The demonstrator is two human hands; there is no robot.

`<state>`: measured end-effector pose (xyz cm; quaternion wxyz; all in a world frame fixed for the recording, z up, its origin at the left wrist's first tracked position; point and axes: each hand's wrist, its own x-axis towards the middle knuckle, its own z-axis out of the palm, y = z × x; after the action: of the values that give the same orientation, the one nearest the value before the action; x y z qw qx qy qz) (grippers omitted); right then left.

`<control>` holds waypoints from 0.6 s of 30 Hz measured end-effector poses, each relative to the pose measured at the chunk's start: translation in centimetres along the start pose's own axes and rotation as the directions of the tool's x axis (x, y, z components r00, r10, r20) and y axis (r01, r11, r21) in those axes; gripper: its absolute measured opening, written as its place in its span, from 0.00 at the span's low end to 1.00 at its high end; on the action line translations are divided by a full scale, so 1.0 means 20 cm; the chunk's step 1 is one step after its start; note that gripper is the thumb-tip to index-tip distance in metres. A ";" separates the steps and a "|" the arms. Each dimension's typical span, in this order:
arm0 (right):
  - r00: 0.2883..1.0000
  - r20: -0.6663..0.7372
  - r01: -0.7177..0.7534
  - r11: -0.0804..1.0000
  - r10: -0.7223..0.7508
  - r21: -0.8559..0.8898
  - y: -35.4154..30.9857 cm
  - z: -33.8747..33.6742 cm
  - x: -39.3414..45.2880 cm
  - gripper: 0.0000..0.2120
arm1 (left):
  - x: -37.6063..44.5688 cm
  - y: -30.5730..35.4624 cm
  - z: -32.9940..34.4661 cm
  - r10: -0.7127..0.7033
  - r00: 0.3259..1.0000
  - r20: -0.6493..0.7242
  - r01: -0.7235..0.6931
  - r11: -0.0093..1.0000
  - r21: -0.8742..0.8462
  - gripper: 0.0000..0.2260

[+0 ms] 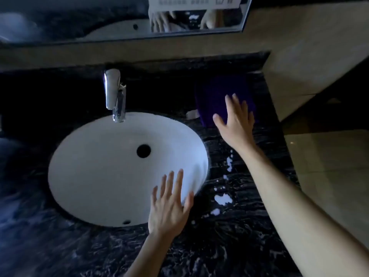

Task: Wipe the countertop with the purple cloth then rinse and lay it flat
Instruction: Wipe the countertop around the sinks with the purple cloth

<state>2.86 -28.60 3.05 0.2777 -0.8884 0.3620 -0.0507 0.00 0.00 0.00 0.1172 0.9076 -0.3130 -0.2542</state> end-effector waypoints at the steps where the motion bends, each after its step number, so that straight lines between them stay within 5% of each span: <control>1: 1.000 -0.006 0.023 0.999 -0.023 -0.049 -0.01 0.02 0.07 0.33 | 0.00 0.00 0.00 -0.011 1.000 0.004 0.011 1.000 -0.011 0.30; 7: 0.992 0.069 0.125 0.923 -0.107 -0.364 -0.07 0.13 0.36 0.39 | 0.01 0.00 0.02 -0.022 0.998 -0.055 0.022 1.000 0.005 0.30; 18: 0.981 0.108 0.192 0.875 -0.160 -0.444 0.03 0.18 0.43 0.34 | 0.02 -0.02 0.04 -0.026 0.998 -0.051 0.027 0.999 0.019 0.30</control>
<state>9.95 -33.07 -1.27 0.0696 -0.9590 0.2718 0.0401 0.04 -0.03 -0.88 0.1126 0.9190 -0.3003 -0.2293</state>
